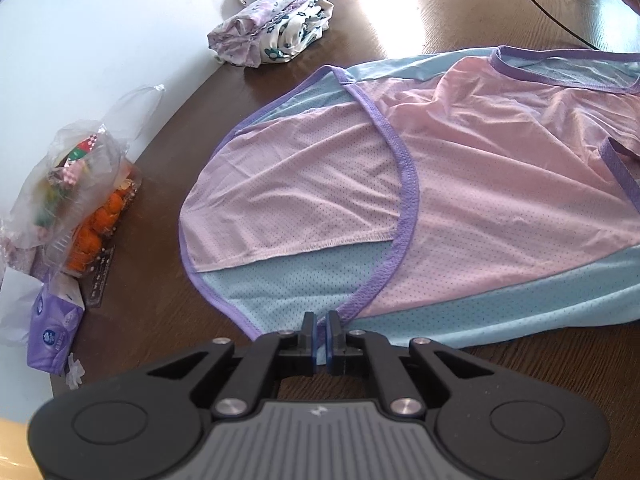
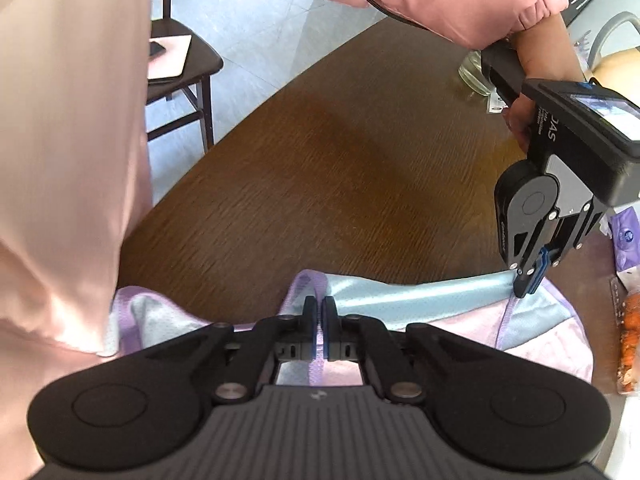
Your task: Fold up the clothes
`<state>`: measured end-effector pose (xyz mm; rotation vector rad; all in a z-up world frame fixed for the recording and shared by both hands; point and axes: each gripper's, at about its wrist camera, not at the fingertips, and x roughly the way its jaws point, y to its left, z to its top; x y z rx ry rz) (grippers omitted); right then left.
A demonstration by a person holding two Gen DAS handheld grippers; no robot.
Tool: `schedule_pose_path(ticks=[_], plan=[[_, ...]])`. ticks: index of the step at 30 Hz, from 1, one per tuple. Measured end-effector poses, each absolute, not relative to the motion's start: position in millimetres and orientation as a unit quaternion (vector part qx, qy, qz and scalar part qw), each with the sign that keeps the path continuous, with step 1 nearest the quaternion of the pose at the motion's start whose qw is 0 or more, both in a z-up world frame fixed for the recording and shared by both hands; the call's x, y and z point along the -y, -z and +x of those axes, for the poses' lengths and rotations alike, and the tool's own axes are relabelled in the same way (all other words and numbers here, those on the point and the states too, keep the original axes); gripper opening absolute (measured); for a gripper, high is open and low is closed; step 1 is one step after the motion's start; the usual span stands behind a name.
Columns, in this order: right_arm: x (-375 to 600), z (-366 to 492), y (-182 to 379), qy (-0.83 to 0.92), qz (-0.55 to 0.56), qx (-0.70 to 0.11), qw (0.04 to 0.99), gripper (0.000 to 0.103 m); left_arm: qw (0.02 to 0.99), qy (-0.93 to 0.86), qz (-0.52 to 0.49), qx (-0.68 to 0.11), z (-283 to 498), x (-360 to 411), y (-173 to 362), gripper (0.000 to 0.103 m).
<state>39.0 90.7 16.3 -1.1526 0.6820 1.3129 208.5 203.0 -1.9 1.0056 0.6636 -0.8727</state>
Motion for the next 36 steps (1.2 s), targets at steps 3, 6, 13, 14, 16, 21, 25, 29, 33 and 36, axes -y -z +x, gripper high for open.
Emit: schedule_pose_path(ticks=[3, 6, 13, 14, 16, 21, 25, 29, 33, 36], plan=[[-90.3, 37.0, -10.8, -0.562, -0.487, -0.3, 0.597, 0.002, 0.738, 0.397, 0.455, -0.302, 208.5, -204.0, 1.9, 0.003], [-90.8, 38.6, -9.5, -0.563, -0.471, -0.309, 0.605, 0.004, 0.741, 0.394, 0.452, -0.302, 207.9, -204.4, 2.3, 0.003], [-62.1, 52.5, -34.5, -0.535, -0.411, -0.34, 0.655, 0.018, 0.761, 0.394, 0.428, -0.287, 197.2, -211.8, -19.5, 0.011], [-54.3, 53.6, -37.2, -0.522, -0.406, -0.343, 0.667, 0.018, 0.765, 0.394, 0.424, -0.282, 195.0, -210.9, -24.6, 0.011], [-37.7, 54.3, -41.4, -0.492, -0.402, -0.351, 0.688, 0.018, 0.769, 0.401, 0.417, -0.274, 191.6, -204.9, -34.3, 0.011], [12.4, 56.8, -39.4, -0.397, -0.416, -0.378, 0.725, 0.024, 0.755, 0.43, 0.42, -0.261, 190.6, -167.0, -50.4, 0.019], [48.6, 66.5, -35.8, -0.336, -0.417, -0.4, 0.744, 0.024, 0.74, 0.448, 0.428, -0.261, 198.5, -117.4, -54.2, 0.019], [75.3, 80.6, -25.5, -0.323, -0.416, -0.413, 0.743, 0.024, 0.731, 0.46, 0.421, -0.278, 212.4, -65.0, -48.9, 0.019], [86.3, 93.0, -13.8, -0.328, -0.425, -0.411, 0.737, 0.024, 0.714, 0.464, 0.437, -0.291, 227.0, -20.3, -39.1, 0.019], [86.9, 98.9, -10.6, -0.347, -0.43, -0.402, 0.73, 0.024, 0.707, 0.471, 0.432, -0.303, 242.6, 1.4, -33.1, 0.019]])
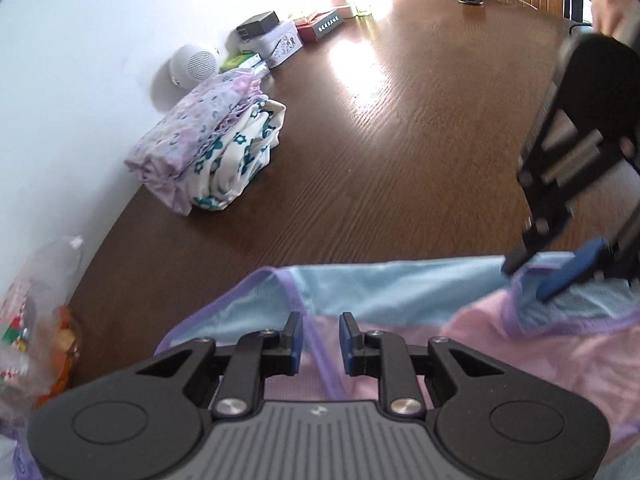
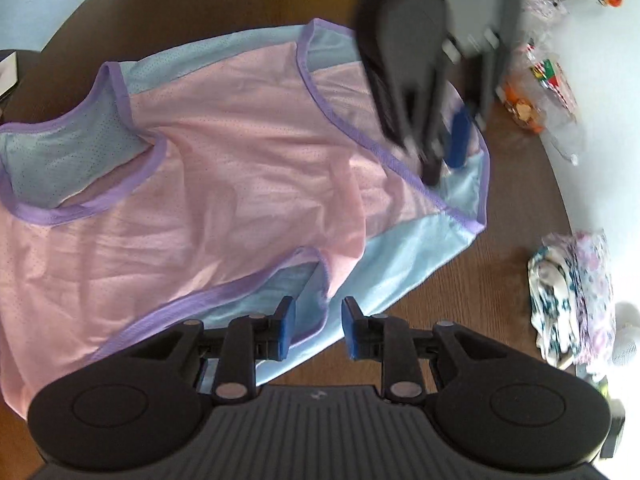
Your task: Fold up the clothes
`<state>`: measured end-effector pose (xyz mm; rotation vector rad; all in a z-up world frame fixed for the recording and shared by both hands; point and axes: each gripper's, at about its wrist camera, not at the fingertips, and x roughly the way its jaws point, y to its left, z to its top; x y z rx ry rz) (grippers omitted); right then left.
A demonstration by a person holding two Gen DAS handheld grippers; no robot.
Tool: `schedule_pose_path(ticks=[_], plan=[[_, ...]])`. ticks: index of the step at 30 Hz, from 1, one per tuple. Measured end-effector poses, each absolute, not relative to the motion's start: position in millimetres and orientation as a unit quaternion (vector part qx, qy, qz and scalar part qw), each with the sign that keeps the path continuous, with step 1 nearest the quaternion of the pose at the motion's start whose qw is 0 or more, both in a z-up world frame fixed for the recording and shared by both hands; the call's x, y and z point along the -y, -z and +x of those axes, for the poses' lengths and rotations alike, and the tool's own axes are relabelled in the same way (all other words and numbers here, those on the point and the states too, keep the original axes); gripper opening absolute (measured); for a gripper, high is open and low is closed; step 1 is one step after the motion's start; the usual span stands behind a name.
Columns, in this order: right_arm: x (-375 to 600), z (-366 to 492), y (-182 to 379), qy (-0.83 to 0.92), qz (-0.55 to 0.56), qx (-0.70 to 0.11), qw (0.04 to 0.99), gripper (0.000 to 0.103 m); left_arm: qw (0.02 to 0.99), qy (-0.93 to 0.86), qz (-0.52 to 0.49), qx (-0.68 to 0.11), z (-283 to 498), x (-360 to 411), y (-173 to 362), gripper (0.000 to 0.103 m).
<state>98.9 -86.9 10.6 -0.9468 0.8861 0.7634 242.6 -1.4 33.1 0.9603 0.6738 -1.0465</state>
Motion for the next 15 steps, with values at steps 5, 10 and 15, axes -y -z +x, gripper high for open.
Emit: schedule_pose_path(ticks=[5, 10, 15], plan=[[86.4, 109.0, -6.2, -0.366, -0.436, -0.396, 0.721, 0.022, 0.696, 0.472, 0.434, -0.323, 263.1, 19.1, -15.5, 0.019], [91.3, 113.4, -3.3, -0.374, -0.43, -0.403, 0.716, 0.015, 0.697, 0.471, 0.428, -0.329, 276.1, 21.5, -5.3, 0.019], [93.8, 110.8, -2.4, -0.376, -0.434, -0.399, 0.715, 0.015, 0.709, 0.47, 0.401, -0.341, 289.0, 20.7, -5.0, 0.022]])
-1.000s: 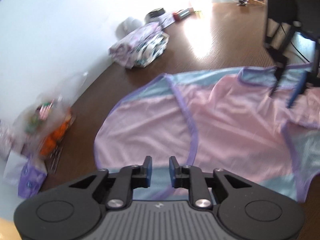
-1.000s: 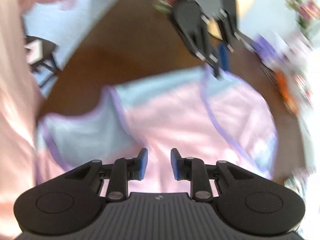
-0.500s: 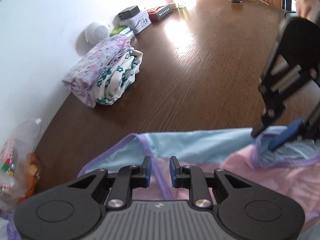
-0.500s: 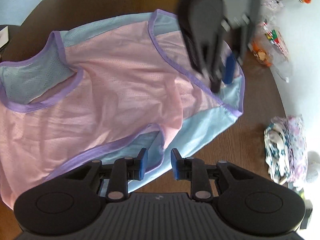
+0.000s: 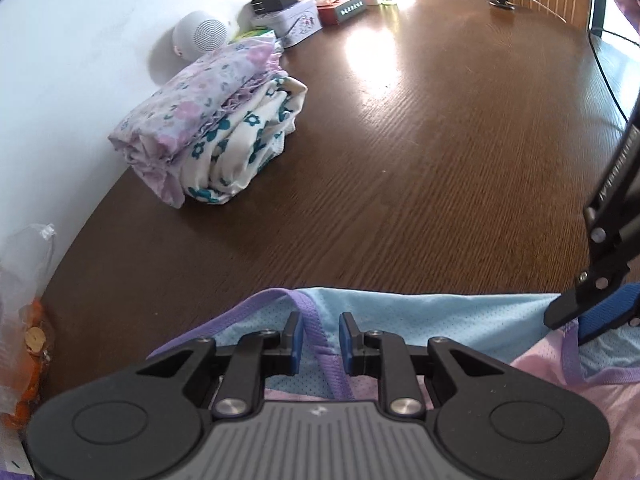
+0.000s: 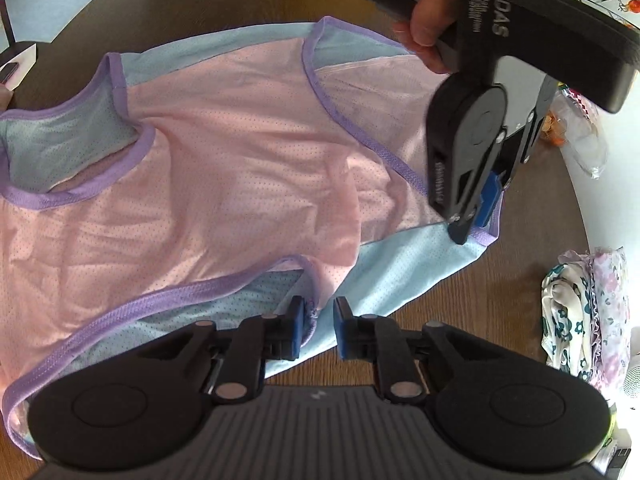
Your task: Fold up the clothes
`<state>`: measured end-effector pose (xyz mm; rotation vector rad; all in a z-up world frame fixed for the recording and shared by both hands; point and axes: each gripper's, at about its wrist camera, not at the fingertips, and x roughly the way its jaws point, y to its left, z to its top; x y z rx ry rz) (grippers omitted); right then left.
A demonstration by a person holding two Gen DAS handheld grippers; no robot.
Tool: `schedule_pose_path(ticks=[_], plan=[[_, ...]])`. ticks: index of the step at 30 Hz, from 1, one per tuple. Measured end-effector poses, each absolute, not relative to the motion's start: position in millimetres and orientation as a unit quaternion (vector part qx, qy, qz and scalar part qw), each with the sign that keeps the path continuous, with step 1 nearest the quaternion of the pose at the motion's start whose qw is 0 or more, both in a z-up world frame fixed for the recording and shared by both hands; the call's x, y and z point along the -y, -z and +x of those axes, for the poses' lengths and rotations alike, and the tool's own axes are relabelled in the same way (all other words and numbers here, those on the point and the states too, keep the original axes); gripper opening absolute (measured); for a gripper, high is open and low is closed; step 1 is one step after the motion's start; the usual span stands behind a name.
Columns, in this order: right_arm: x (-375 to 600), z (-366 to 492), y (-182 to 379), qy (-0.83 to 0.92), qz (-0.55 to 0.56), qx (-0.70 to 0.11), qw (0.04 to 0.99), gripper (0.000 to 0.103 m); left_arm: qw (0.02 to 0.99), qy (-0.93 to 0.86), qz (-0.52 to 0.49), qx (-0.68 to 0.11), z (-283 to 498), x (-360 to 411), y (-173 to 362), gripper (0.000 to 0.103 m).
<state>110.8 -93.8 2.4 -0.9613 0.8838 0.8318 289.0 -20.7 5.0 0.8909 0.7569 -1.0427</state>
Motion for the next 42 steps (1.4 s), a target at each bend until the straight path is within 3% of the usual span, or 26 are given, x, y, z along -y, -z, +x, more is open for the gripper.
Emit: schedule_pose_path(ticks=[3, 7, 9, 12, 22, 29, 33, 35, 42], plan=[[93.1, 108.1, -0.6, -0.379, -0.439, -0.394, 0.713, 0.015, 0.71, 0.469, 0.391, -0.351, 294.2, 23.5, -2.3, 0.028], [93.3, 106.7, 0.1, -0.383, -0.441, -0.39, 0.712, 0.015, 0.712, 0.469, 0.38, -0.358, 303.4, 28.0, -1.3, 0.027], [93.8, 106.1, 0.2, -0.383, -0.444, -0.389, 0.711, 0.015, 0.706, 0.477, 0.382, -0.358, 303.8, 30.6, -0.5, 0.003], [94.6, 103.5, 0.8, -0.38, -0.453, -0.386, 0.708, 0.004, 0.706, 0.479, 0.389, -0.347, 300.3, 32.3, 0.2, 0.001], [97.6, 62.9, -3.9, -0.383, -0.552, -0.333, 0.662, 0.004, 0.737, 0.449, 0.391, -0.32, 299.5, 32.7, 3.0, 0.001], [93.7, 51.1, 5.9, -0.396, -0.547, -0.338, 0.656, 0.004, 0.744, 0.439, 0.39, -0.318, 300.7, 31.6, 4.6, 0.001], [104.1, 55.3, -6.2, -0.382, -0.483, -0.359, 0.702, 0.014, 0.745, 0.439, 0.389, -0.317, 302.2, 30.1, 5.7, 0.001], [113.7, 58.8, -12.4, -0.362, -0.435, -0.378, 0.733, 0.026, 0.745, 0.439, 0.39, -0.316, 302.2, 29.4, 6.0, 0.001], [140.5, 62.4, -12.1, -0.303, -0.279, -0.442, 0.797, 0.03, 0.745, 0.443, 0.386, -0.316, 297.0, 26.7, 3.4, 0.006]])
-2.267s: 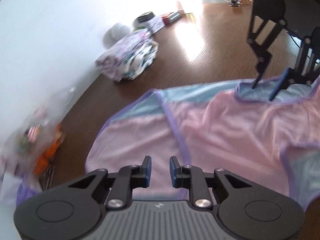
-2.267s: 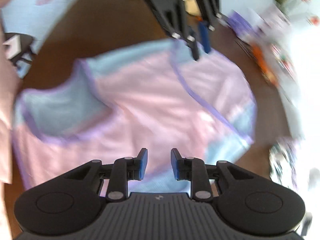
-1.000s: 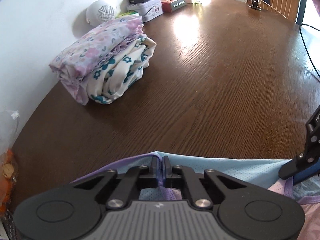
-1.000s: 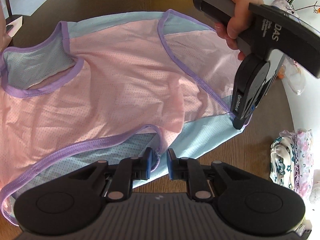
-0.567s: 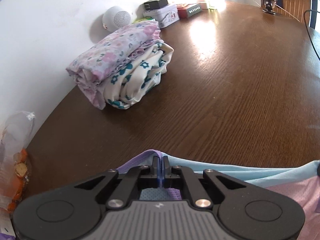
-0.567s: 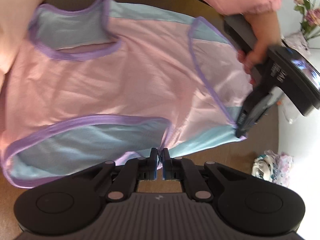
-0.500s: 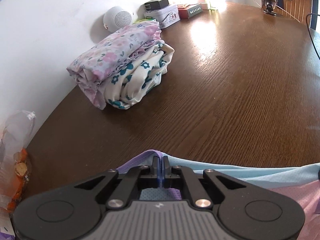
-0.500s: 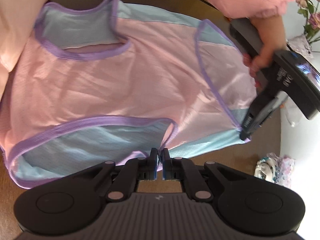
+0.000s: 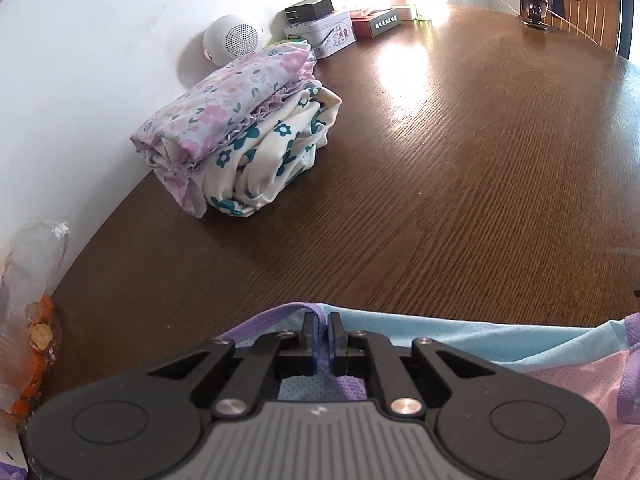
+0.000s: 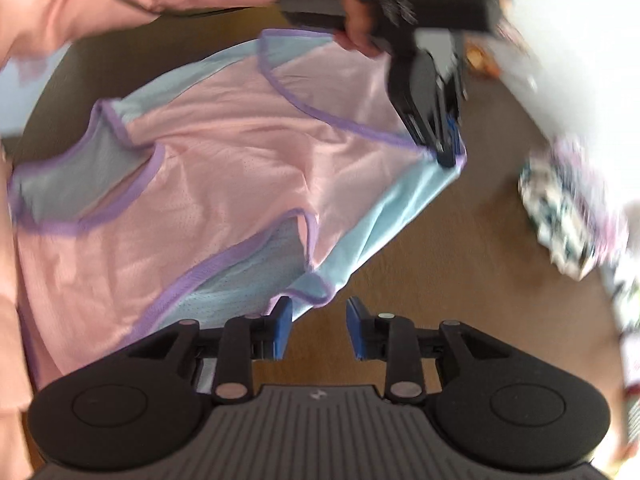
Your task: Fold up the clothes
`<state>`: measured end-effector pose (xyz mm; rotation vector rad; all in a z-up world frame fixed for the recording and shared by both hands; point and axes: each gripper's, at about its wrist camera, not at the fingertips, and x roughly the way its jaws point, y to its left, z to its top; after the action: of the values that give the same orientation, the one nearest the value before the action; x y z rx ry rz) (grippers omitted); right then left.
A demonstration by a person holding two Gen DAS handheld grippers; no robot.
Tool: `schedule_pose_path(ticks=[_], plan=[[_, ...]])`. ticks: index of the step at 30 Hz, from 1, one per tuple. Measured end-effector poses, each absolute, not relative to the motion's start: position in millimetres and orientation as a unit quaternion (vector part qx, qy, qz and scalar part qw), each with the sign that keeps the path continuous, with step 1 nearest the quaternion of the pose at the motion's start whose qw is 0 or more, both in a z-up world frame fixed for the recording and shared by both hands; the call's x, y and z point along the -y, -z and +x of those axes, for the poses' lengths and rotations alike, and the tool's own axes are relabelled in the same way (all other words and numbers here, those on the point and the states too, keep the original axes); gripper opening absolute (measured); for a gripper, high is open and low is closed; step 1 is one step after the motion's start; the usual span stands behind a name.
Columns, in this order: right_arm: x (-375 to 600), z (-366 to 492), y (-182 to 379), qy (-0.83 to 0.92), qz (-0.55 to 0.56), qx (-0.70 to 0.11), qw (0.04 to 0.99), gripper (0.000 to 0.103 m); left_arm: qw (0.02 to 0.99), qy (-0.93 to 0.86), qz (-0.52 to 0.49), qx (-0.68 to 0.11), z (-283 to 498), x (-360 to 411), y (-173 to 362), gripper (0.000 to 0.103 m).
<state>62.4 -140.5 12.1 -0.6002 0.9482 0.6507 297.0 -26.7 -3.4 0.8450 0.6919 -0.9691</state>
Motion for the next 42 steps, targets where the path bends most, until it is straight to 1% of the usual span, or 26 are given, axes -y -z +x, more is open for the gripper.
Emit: schedule_pose_path(ticks=[7, 12, 14, 15, 16, 17, 18, 20, 23, 30, 32, 35, 37, 38, 42], plan=[[132.5, 77.8, -4.0, -0.277, -0.233, -0.462, 0.81, 0.035, 0.75, 0.436, 0.381, -0.319, 297.1, 25.0, 5.1, 0.006], [127.2, 70.6, -1.3, -0.27, -0.24, -0.469, 0.806, 0.036, 0.75, 0.438, 0.383, -0.316, 296.5, 24.2, 4.5, 0.006], [123.3, 63.8, -0.6, -0.263, -0.26, -0.459, 0.808, 0.034, 0.748, 0.439, 0.387, -0.313, 295.7, 24.9, 4.5, 0.006], [122.5, 61.6, 0.1, -0.261, -0.266, -0.455, 0.809, 0.031, 0.748, 0.439, 0.387, -0.312, 295.3, 25.2, 4.6, 0.006], [122.4, 60.8, 0.3, -0.258, -0.267, -0.456, 0.809, 0.018, 0.748, 0.44, 0.388, -0.311, 295.1, 25.3, 4.7, 0.006], [123.2, 61.2, 0.2, -0.254, -0.265, -0.458, 0.81, 0.011, 0.748, 0.44, 0.388, -0.31, 294.8, 25.4, 4.8, 0.006], [124.2, 61.9, 0.1, -0.249, -0.262, -0.461, 0.81, 0.006, 0.748, 0.44, 0.388, -0.31, 294.6, 25.5, 4.9, 0.006], [128.1, 62.6, -0.7, -0.237, -0.257, -0.464, 0.814, 0.002, 0.749, 0.441, 0.388, -0.308, 294.2, 25.3, 5.0, 0.006], [139.0, 63.0, -3.4, -0.214, -0.235, -0.474, 0.821, 0.002, 0.751, 0.441, 0.385, -0.306, 294.5, 24.2, 5.5, 0.006], [151.5, 54.0, 0.9, -0.185, -0.209, -0.477, 0.833, 0.003, 0.759, 0.439, 0.371, -0.306, 296.0, 23.5, 4.7, 0.006], [150.5, 52.6, -3.1, -0.19, -0.209, -0.468, 0.837, 0.006, 0.759, 0.439, 0.371, -0.306, 295.9, 24.0, 4.8, 0.006], [140.0, 54.4, -8.6, -0.203, -0.243, -0.441, 0.84, 0.015, 0.759, 0.439, 0.37, -0.307, 296.1, 25.0, 4.5, 0.006], [129.5, 57.1, -8.2, -0.212, -0.279, -0.422, 0.836, 0.027, 0.759, 0.439, 0.369, -0.307, 296.0, 25.5, 4.3, 0.006], [124.2, 58.4, -8.0, -0.217, -0.297, -0.412, 0.834, 0.028, 0.759, 0.44, 0.369, -0.307, 296.0, 25.9, 4.3, 0.006], [104.7, 64.9, 2.1, -0.244, -0.371, -0.388, 0.808, 0.028, 0.758, 0.44, 0.368, -0.309, 296.3, 28.0, 3.6, 0.005]])
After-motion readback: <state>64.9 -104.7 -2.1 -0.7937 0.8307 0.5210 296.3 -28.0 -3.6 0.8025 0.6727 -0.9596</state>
